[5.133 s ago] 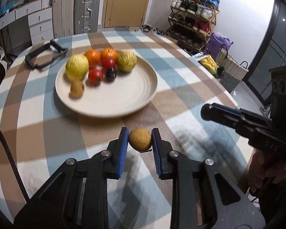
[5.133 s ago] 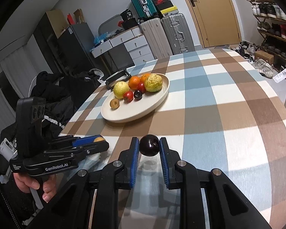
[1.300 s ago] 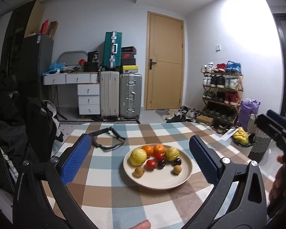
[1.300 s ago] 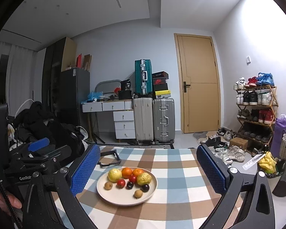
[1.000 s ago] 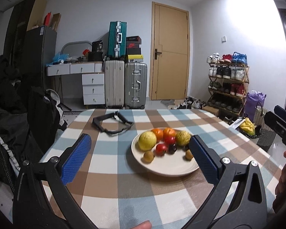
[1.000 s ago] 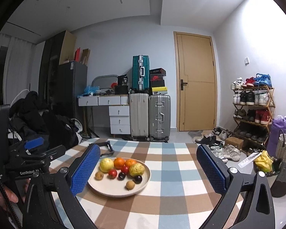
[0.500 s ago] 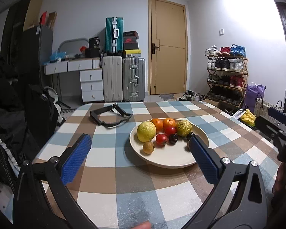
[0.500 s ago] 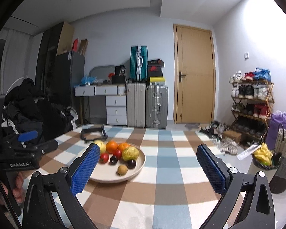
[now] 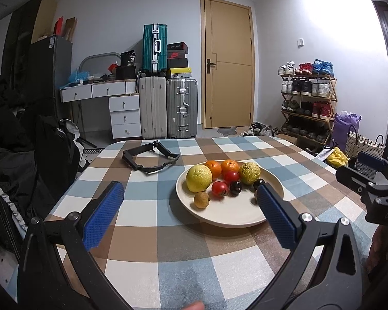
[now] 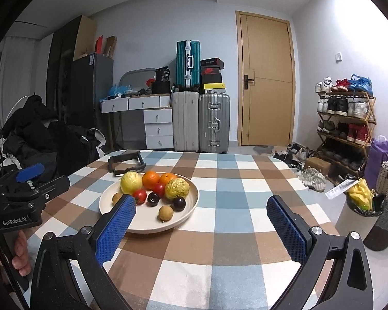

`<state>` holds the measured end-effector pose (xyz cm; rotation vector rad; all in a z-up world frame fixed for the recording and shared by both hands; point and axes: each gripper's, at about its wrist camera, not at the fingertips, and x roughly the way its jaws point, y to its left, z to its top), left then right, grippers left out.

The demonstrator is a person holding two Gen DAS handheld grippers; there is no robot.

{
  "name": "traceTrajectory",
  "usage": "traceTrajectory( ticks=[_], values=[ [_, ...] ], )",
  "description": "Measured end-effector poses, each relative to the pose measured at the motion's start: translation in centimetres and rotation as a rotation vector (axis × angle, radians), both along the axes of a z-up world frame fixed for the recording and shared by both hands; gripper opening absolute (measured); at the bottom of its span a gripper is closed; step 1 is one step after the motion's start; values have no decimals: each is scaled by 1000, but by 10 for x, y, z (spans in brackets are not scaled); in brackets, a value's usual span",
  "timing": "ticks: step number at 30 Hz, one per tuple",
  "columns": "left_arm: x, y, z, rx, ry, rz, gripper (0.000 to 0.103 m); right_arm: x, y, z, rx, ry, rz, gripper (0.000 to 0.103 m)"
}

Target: Organize fruits

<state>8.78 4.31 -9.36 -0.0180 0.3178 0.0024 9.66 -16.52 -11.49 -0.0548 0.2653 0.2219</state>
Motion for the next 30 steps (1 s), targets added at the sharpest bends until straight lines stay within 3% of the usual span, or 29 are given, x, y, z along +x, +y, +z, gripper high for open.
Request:
traceTrajectory(
  ticks=[30],
  values=[
    [1,-1,-2,1,-2,-9,103,-2,1,0,-3,-1,10,103]
  ],
)
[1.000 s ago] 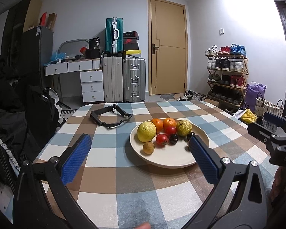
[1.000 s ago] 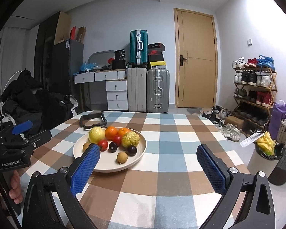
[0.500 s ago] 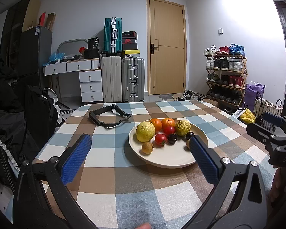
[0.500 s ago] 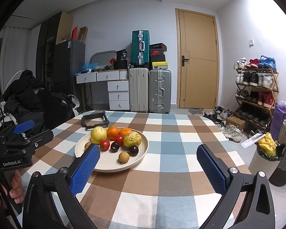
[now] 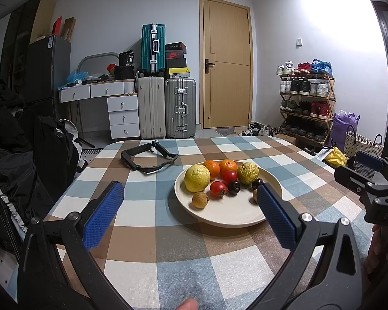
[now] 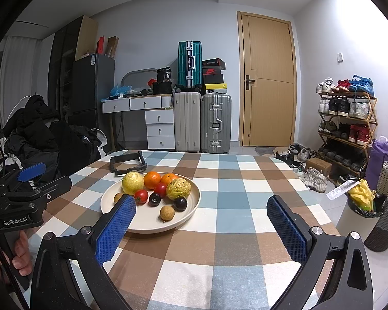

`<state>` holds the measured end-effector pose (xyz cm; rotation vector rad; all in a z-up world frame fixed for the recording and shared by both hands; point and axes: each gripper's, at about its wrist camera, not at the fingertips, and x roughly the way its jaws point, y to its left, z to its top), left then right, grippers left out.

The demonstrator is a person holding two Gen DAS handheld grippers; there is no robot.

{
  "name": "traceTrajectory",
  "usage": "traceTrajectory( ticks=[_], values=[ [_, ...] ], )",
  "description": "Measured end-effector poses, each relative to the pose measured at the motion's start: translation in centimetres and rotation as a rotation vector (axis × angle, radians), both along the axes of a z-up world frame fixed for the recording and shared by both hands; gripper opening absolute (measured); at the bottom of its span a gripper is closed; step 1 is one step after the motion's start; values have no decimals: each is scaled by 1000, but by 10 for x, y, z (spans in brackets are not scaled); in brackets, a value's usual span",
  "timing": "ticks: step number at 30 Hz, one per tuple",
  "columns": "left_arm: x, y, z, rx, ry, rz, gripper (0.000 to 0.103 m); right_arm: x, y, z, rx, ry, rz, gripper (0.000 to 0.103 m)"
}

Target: Organize fruits

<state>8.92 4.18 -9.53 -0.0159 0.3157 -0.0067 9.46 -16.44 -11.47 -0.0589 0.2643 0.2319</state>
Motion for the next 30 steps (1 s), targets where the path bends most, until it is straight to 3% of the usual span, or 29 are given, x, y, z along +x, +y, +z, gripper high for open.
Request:
traceTrajectory(
  ticks=[30],
  values=[
    [0,0,0,0,0,0,103,0,0,0,0,0,0,103]
  ],
)
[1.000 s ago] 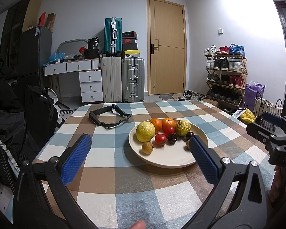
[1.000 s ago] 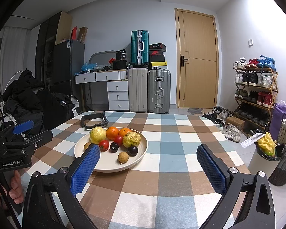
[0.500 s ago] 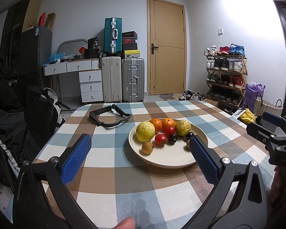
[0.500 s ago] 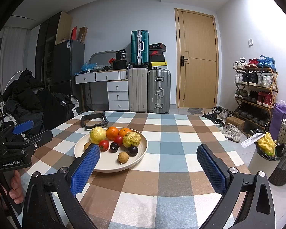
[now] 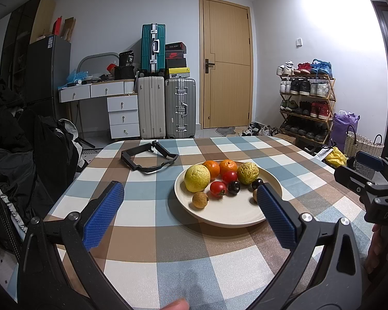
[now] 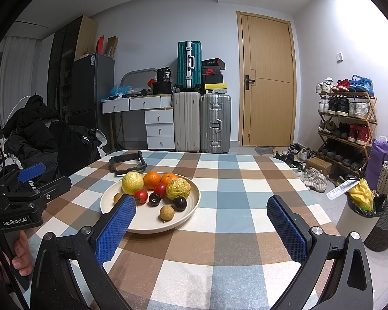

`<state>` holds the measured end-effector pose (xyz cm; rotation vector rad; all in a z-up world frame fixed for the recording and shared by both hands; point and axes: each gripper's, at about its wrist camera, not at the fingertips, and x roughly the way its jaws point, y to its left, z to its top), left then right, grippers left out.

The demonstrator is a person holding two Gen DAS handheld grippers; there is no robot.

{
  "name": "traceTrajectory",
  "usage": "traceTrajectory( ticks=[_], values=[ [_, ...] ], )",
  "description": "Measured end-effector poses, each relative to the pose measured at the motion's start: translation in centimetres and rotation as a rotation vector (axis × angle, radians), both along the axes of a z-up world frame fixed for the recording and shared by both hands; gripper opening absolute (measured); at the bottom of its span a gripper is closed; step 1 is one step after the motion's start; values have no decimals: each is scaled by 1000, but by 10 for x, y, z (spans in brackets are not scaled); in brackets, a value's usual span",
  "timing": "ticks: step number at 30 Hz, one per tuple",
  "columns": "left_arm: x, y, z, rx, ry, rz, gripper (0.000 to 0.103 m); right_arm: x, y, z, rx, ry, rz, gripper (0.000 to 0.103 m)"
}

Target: Organize fruits

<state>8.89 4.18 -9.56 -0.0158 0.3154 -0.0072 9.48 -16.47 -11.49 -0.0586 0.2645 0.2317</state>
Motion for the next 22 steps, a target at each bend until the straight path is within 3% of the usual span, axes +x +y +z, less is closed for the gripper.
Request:
traceTrajectory(
  ticks=[22],
  values=[
    [0,0,0,0,0,0,103,0,0,0,0,0,0,103]
  ],
)
